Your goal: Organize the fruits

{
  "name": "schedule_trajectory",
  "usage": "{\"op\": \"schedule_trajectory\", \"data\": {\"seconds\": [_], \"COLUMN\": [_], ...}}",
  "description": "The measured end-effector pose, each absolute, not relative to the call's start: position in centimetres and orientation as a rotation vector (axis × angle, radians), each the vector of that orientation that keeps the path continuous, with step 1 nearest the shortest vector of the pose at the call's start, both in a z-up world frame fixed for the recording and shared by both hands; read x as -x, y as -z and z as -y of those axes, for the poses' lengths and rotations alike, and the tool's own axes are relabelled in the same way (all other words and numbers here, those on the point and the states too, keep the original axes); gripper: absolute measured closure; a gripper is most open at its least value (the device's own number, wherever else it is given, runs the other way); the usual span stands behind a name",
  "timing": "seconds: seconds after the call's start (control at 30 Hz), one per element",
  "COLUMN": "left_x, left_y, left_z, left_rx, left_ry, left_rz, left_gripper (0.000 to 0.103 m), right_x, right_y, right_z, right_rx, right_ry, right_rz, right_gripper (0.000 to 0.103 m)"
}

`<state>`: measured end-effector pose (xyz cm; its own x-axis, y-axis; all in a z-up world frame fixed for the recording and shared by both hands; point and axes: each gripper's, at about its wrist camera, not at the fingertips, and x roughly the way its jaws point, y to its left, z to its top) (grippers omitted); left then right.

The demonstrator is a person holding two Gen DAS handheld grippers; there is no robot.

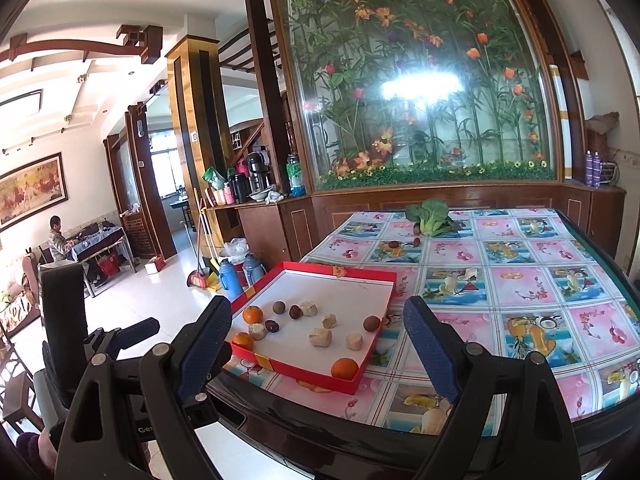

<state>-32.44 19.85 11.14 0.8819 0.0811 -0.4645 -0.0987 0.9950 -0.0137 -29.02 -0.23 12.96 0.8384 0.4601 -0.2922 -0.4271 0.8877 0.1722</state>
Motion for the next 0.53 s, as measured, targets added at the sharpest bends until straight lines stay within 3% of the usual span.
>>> {"op": "schedule_trajectory", "data": {"seconds": [0.53], "left_x": [31.7], "left_y": [-11.1], "left_z": [-21.1], "left_rx": [0.041], "left_ry": [-0.124], "left_rz": [-0.467], "left_gripper": [0.000], "right_x": [27.6], "right_y": [-13.3], "right_z": [-1.4], "right_rx": [-0.075], "right_ry": [-0.500], "right_rz": [-0.349], "right_gripper": [0.015]}}
